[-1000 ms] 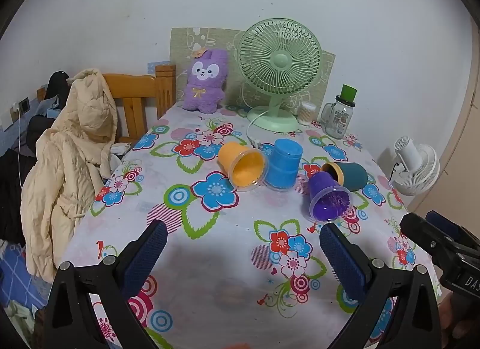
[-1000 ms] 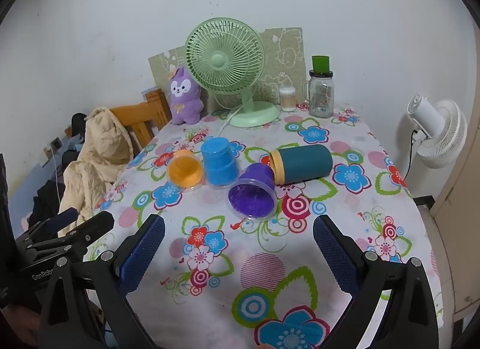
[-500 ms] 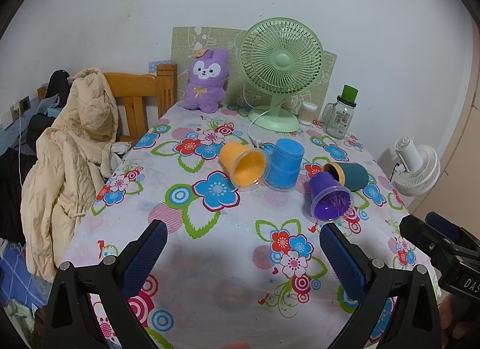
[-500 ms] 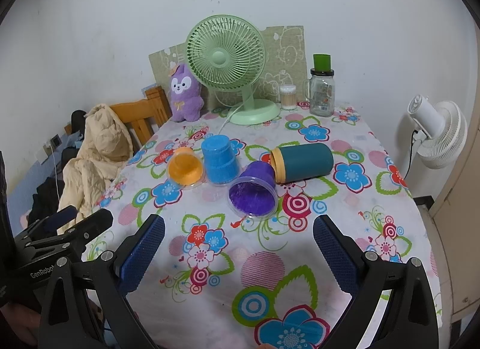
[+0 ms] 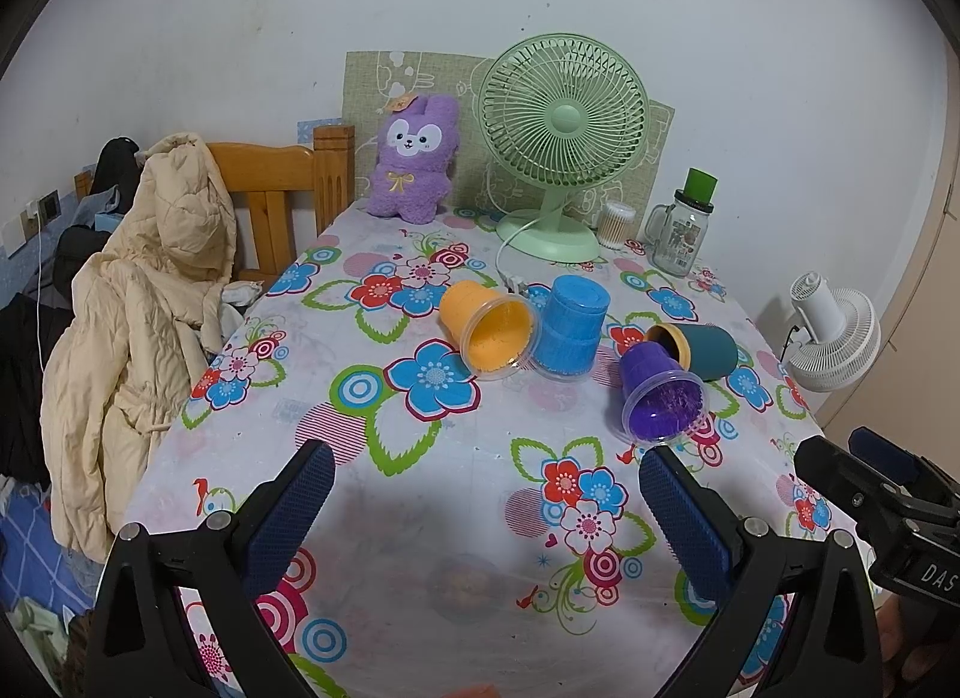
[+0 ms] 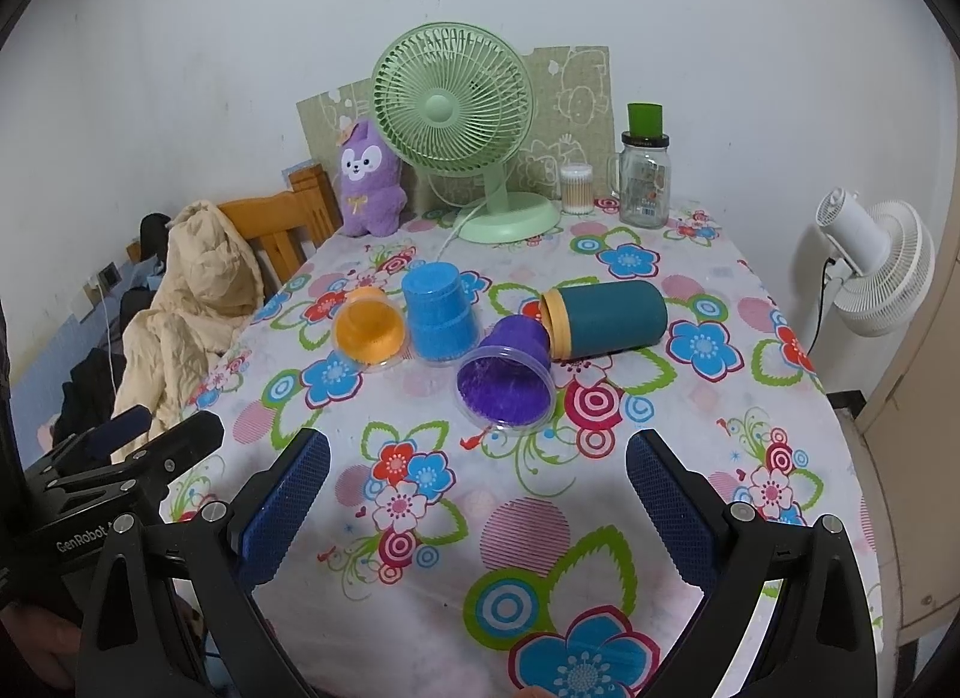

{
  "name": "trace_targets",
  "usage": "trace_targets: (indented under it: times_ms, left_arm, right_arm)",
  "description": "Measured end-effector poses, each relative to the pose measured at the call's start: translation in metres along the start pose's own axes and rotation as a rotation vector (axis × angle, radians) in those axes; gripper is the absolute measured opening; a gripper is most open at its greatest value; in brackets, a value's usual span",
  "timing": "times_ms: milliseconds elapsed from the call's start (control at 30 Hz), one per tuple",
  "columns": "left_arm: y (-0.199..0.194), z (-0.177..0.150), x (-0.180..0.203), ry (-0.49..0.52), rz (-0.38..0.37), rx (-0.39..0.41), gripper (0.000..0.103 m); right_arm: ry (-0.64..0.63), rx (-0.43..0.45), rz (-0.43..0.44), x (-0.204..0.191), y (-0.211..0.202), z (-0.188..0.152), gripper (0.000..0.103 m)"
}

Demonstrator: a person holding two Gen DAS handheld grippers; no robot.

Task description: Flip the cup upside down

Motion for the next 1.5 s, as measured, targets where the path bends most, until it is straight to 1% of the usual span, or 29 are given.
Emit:
trace_targets:
  times_ms: [567, 900, 1033, 1133, 1367, 1500]
  left_arm:
    - [0.002, -0.006, -0.002, 0.0, 0.003, -0.009, 0.103]
    - [0.02, -0.007, -0.006, -0.012, 0.01, -0.048, 0.103]
    - [0.033, -0.001, -0.005, -0.005, 0.01, -0.061, 0.103]
    - [0.046, 0.005, -0.002, 0.008, 0.015, -0.068, 0.103]
    - [0.078, 0.018, 0.001, 0.02, 0.029, -0.098, 0.103]
    - [0.092, 0.023, 0.006, 0.027, 0.028, -0.111, 0.103]
  right_arm:
    - [-0.004, -0.023, -0.002, 0.0, 0.003, -0.001, 0.1]
    - [0.006, -0.073, -0.012, 0.009, 0.022, -0.002, 0.1]
    - [0.012, -0.103, -0.016, 0.019, 0.04, 0.006, 0.1]
    - [0.036, -0.153, -0.012, 0.027, 0.062, 0.014, 0.1]
    - [0.03, -0.224, 0.026, 0.03, 0.105, 0.043, 0.1]
    - [0.056, -0.276, 0.049, 0.036, 0.132, 0.051, 0.1]
Point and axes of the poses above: each gripper's, at about its wrist camera, not at the fingertips, and y roughly the way its jaws point, x to its right, z to its top, the point moved 5 cm from there along y, roughly the way its jaws point, and after that the axes turned 14 degrees about -y, right-handed, at the moved point
